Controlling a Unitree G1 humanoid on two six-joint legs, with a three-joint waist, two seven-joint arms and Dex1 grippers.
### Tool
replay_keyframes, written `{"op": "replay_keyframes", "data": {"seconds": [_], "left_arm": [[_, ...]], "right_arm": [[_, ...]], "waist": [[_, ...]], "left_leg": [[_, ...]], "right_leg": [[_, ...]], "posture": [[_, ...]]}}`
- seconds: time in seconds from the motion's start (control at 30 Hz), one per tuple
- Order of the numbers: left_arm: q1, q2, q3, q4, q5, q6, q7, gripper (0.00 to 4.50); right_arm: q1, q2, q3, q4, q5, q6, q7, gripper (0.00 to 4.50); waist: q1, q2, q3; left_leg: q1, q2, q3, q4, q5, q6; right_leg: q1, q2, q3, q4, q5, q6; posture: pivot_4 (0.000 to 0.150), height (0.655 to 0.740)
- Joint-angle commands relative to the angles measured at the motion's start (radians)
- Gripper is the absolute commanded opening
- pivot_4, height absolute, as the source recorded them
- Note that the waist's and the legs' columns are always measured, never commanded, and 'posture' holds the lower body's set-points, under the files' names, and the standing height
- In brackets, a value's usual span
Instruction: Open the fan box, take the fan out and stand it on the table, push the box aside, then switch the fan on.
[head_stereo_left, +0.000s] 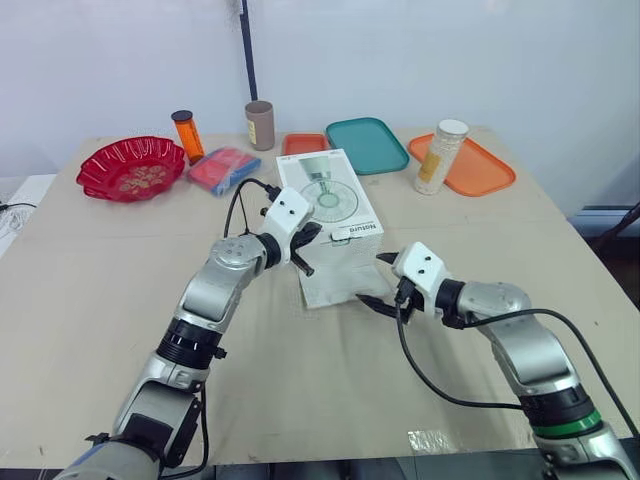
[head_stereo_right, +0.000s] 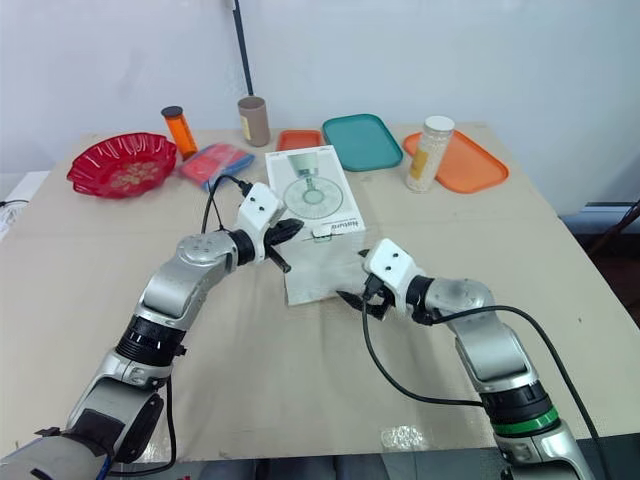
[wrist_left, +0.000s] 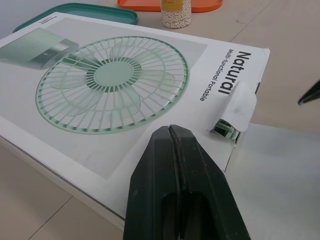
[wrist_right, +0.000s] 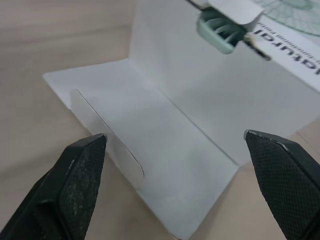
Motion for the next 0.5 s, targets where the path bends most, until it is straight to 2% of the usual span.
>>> {"op": "replay_keyframes", "data": {"seconds": [0.03, 0.2, 0.5], "left_arm": [[0.009, 0.004, 0.005, 0.002, 0.002, 0.009, 0.005, 0.03], [0.009, 0.008, 0.005, -0.001, 0.000, 0.011, 0.004, 0.03], [0.008, 0.015, 0.009, -0.008, -0.001, 0.018, 0.005, 0.03]], "right_arm": [[0.034, -0.024, 0.002, -0.082, 0.021, 0.029, 0.021, 4.50], [0.074, -0.042, 0.004, -0.128, 0.039, 0.049, 0.047, 4.50], [-0.088, 0.039, -0.098, 0.067, 0.089, 0.179, -0.079, 4.50]], "waist": [[0.000, 0.000, 0.000], [0.000, 0.000, 0.000], [0.000, 0.000, 0.000]], "left_leg": [[0.000, 0.000, 0.000, 0.000, 0.000, 0.000], [0.000, 0.000, 0.000, 0.000, 0.000, 0.000], [0.000, 0.000, 0.000, 0.000, 0.000, 0.000]], "right_leg": [[0.000, 0.000, 0.000, 0.000, 0.000, 0.000], [0.000, 0.000, 0.000, 0.000, 0.000, 0.000], [0.000, 0.000, 0.000, 0.000, 0.000, 0.000]], "posture": [[0.150, 0.7400], [0.150, 0.7400], [0.150, 0.7400]]}}
